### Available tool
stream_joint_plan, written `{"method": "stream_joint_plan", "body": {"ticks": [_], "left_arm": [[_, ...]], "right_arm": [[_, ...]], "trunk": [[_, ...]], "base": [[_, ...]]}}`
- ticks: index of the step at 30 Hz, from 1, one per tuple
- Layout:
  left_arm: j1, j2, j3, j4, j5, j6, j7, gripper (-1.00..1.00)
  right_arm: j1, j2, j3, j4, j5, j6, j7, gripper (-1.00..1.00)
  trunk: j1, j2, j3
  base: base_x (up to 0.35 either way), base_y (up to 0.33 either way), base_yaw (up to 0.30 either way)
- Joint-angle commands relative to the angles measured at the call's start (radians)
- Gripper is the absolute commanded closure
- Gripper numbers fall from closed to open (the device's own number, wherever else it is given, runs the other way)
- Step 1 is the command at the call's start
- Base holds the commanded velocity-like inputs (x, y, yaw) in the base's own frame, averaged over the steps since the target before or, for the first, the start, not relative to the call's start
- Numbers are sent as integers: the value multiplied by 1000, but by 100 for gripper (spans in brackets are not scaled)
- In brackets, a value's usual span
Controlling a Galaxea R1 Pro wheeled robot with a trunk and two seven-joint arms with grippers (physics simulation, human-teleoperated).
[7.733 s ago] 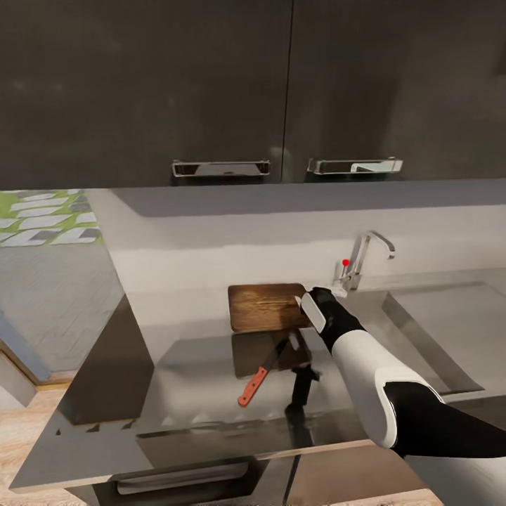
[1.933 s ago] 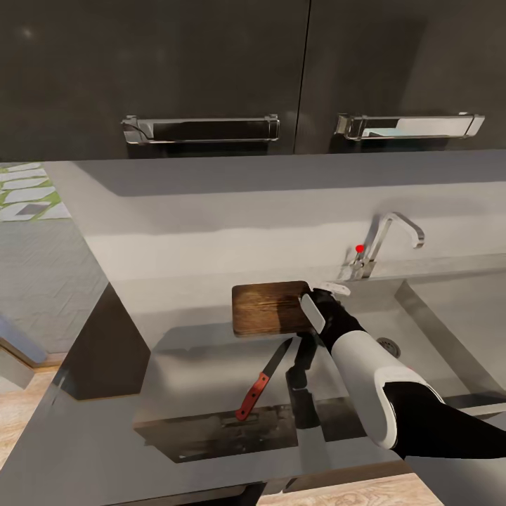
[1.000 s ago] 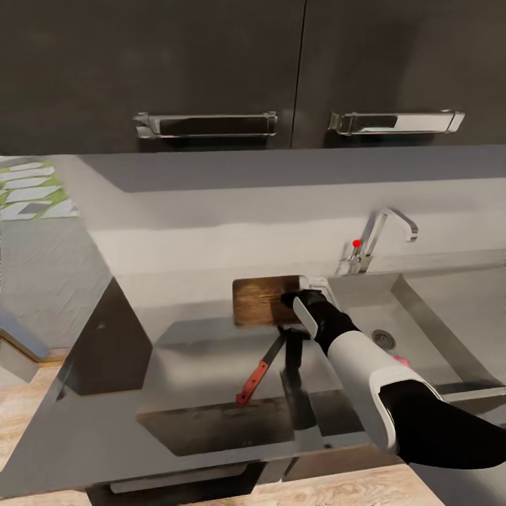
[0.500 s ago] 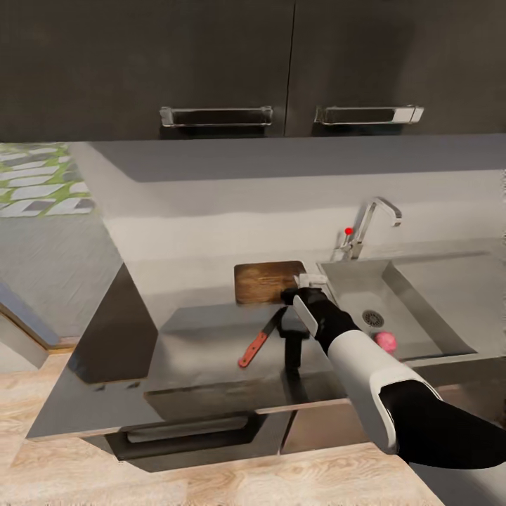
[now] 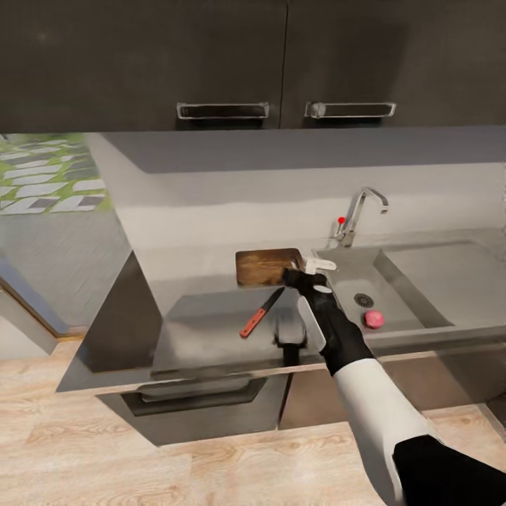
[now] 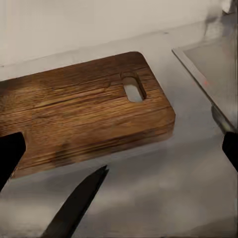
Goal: In the kitchen, take the Vidalia onion out of the sink, dice it on the chopping board with the paring knife, put the diced onion into the bowl on the countertop, then place both the paring knife and the chopping board into the sink.
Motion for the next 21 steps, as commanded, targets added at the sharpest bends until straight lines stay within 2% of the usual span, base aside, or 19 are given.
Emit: {"method": "stream_joint_plan", "body": {"ticks": [1,2,4,6,8,9,17,18,21], "left_arm": [[0,0,1,-1,3,-2,0,-100],[0,0,1,-1,3,-2,0,-100],[0,1,2,-1,3,-2,0,-100],[0,2,3,-2,3,-2,0,-100],[0,3,3,-2,4,-2,0,-100],[0,3,3,-2,4,-2,0,-100],[0,4,5,-2,4,-2,1,-100],[0,5,5,-2,4,-2,2,-100],[0,7,5,-3,4,-2,2,-100]], "right_arm": [[44,0,2,-84,-5,6,-8,-100],[66,0,2,-126,-2,8,-8,-100],[155,0,2,-279,17,18,-9,-100],[241,0,4,-425,53,38,-9,-100],[283,0,5,-477,69,46,-9,-100],[330,0,16,-522,81,51,-9,-100],[438,0,32,-547,90,48,-7,-100],[468,0,36,-550,90,47,-6,-100],[501,-19,71,-554,90,44,-6,-100]], "trunk": [[0,-2,-2],[0,-2,-2],[0,-2,-2],[0,-2,-2],[0,-2,-2],[0,-2,-2],[0,-2,-2],[0,-2,-2],[0,-2,-2]], "base": [[-258,0,0],[-258,0,0],[-258,0,0],[-258,0,0],[-259,-2,0],[-274,-89,0],[-281,-154,0],[-257,-217,0],[-246,-228,0]]}}
